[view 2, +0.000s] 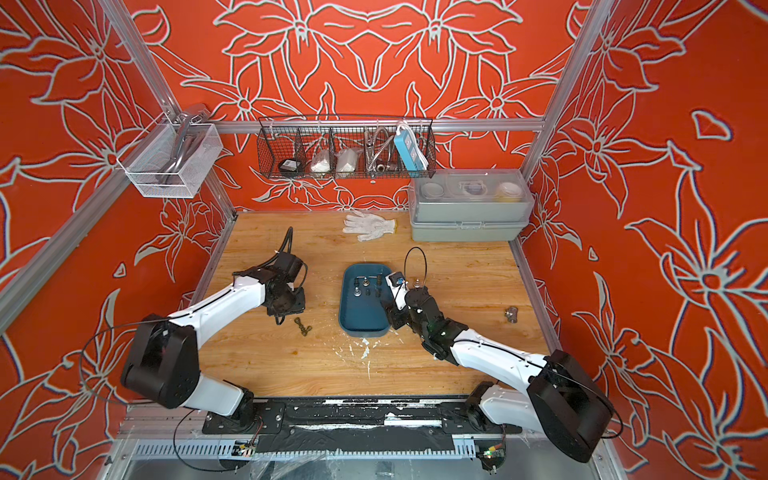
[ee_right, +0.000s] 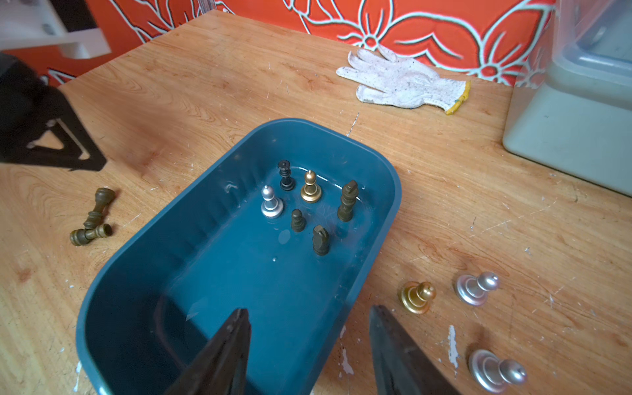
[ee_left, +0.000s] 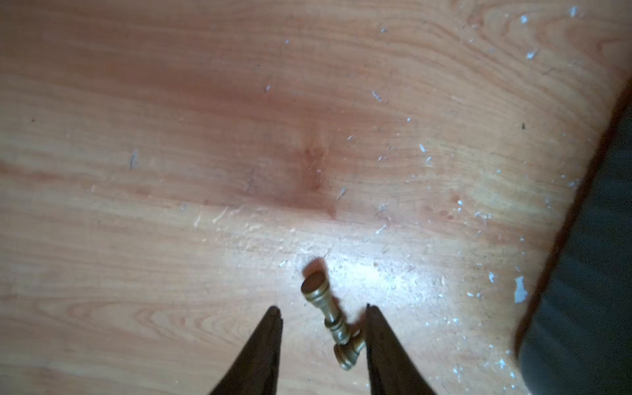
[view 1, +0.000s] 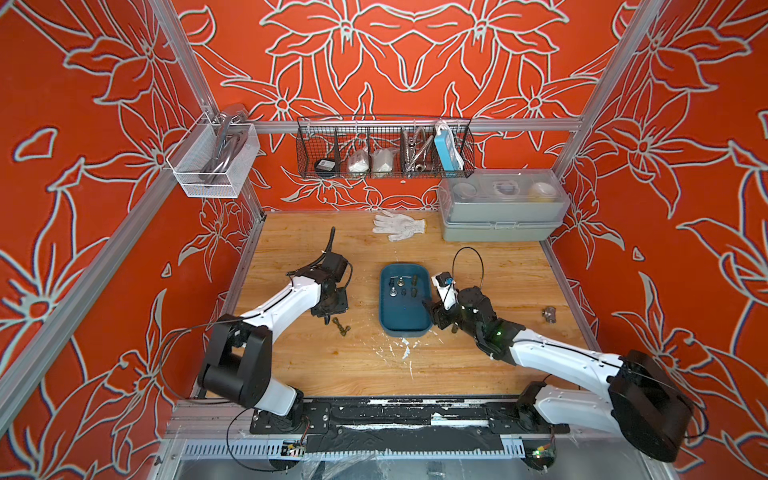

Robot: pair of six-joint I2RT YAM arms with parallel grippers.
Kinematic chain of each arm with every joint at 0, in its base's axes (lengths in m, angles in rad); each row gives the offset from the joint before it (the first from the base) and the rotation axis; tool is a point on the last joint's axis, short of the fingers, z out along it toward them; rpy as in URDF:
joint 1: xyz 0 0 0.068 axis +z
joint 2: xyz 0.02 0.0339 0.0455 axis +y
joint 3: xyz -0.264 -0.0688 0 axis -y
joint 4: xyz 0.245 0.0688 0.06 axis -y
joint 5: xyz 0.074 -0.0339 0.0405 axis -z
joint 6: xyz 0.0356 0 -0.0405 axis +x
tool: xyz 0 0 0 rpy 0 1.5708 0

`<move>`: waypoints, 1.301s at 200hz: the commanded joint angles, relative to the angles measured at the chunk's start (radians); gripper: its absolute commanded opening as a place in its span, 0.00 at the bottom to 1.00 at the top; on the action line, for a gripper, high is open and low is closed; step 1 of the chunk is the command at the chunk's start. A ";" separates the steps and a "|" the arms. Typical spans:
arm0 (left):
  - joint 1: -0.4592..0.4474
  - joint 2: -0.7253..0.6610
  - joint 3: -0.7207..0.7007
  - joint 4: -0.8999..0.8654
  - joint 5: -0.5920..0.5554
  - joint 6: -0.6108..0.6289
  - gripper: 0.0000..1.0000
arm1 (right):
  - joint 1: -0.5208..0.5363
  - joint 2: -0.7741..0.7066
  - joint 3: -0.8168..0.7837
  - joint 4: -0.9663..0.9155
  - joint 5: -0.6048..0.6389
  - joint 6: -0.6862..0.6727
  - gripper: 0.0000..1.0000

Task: Put the chess pieces into the storage box
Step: Adjust the chess piece at the center of the board.

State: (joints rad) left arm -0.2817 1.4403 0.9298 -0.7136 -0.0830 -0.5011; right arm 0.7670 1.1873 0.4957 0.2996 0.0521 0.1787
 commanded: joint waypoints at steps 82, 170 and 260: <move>-0.060 0.050 -0.073 0.100 0.086 -0.089 0.39 | 0.007 0.006 0.032 -0.011 -0.016 0.006 0.60; -0.179 0.086 0.046 -0.076 0.018 0.005 0.31 | 0.007 -0.001 0.032 -0.020 -0.005 0.009 0.60; -0.221 0.266 0.163 -0.224 -0.061 0.130 0.27 | 0.006 -0.008 0.036 -0.028 -0.014 0.012 0.61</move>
State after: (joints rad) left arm -0.4911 1.6741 1.0611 -0.8757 -0.1108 -0.4152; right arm 0.7670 1.1900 0.4969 0.2794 0.0437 0.1787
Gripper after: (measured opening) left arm 0.273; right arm 0.605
